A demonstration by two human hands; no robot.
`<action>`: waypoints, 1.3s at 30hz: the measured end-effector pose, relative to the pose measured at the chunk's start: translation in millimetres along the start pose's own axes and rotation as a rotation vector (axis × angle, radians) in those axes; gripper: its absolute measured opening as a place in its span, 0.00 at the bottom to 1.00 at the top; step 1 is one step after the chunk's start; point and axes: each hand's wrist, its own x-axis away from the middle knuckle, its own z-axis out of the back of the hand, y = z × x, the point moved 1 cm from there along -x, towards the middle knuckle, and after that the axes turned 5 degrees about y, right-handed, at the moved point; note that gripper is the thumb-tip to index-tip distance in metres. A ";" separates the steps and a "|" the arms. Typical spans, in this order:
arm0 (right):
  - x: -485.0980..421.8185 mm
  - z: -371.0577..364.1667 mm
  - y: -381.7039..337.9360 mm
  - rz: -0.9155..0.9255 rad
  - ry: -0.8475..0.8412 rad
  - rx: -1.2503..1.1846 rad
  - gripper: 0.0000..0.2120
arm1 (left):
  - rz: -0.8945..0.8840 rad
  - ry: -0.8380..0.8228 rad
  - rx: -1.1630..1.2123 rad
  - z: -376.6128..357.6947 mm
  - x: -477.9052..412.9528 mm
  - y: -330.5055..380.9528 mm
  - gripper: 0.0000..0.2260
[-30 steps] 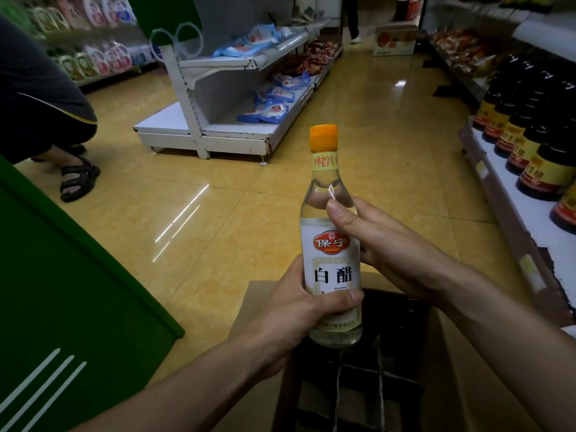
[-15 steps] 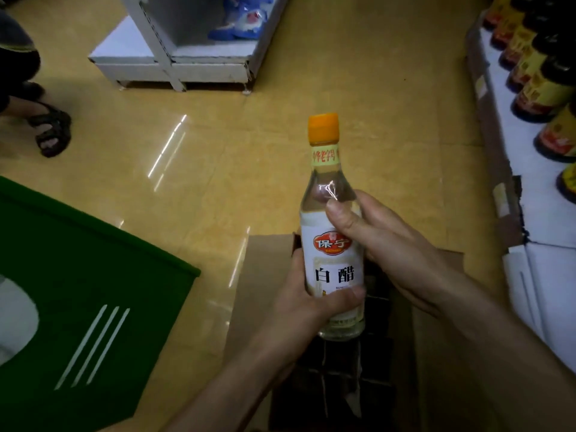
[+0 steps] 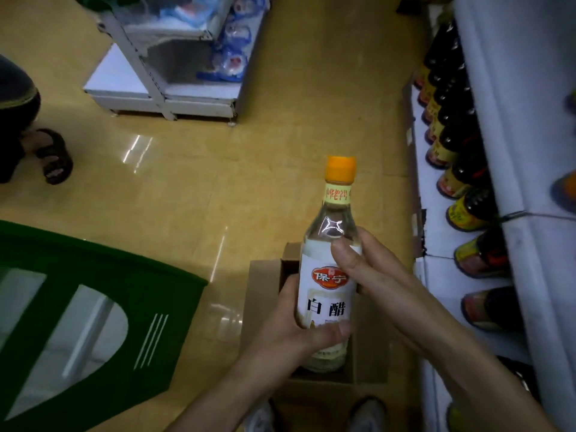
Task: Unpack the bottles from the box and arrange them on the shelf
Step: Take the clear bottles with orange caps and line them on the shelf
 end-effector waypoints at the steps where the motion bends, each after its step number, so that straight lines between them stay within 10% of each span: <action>1: 11.5 -0.5 -20.6 0.011 0.017 0.008 0.21 | -0.008 -0.022 -0.002 1.2 12.0 18.8 0.27; 17: 205.0 19.2 -299.5 0.288 0.414 0.008 0.21 | -0.330 -0.328 -0.198 -26.6 176.1 286.6 0.28; 39: 493.1 165.6 -426.4 0.666 1.118 0.208 0.21 | -0.796 -0.933 -0.226 -289.3 347.2 450.4 0.26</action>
